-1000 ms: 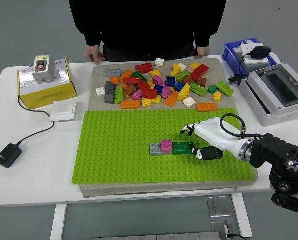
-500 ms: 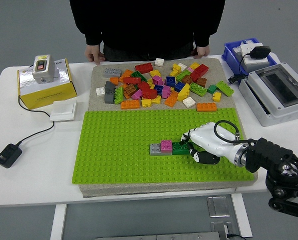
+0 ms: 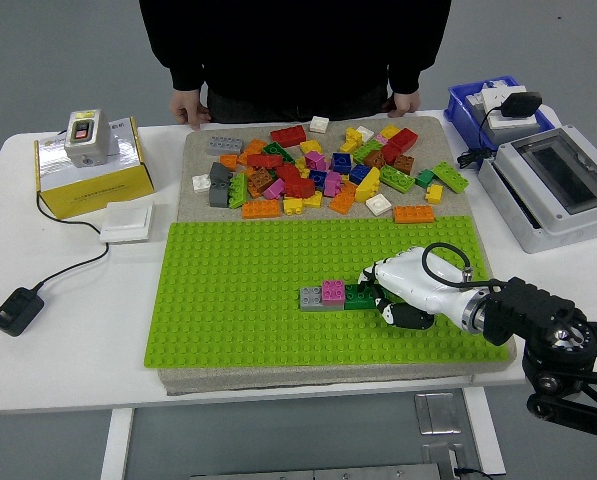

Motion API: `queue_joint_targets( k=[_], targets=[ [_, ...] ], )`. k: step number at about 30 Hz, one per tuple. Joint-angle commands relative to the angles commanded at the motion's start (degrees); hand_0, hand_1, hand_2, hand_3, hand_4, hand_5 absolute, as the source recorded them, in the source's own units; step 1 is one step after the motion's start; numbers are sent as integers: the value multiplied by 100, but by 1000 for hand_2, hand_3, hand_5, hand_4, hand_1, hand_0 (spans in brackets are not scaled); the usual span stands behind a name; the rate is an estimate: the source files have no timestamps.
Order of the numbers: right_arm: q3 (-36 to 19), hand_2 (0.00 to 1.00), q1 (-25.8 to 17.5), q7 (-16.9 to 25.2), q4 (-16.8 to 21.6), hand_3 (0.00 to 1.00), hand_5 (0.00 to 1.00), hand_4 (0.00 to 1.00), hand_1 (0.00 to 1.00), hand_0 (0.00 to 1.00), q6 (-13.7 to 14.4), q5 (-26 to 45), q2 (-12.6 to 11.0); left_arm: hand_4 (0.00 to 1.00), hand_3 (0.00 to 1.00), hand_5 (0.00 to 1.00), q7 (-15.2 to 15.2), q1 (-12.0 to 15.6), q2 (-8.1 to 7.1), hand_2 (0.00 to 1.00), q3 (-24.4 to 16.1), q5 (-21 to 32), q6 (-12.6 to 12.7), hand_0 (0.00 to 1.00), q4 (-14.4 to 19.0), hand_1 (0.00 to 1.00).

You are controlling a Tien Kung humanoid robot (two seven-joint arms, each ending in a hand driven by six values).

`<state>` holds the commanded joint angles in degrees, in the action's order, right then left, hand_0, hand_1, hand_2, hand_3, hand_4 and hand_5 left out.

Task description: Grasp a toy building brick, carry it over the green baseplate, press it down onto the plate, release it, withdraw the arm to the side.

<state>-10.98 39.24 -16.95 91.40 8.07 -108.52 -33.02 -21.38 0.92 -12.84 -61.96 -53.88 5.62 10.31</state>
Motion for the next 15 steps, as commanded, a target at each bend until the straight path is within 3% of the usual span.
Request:
queue_joint_targets(
  k=[15],
  targets=[
    [158, 705, -4, -61, -56, 681, 337, 2, 145, 2, 2, -180, 105, 291, 642, 595, 15, 10, -2, 576, 11, 12, 5, 646, 0, 629]
  ],
)
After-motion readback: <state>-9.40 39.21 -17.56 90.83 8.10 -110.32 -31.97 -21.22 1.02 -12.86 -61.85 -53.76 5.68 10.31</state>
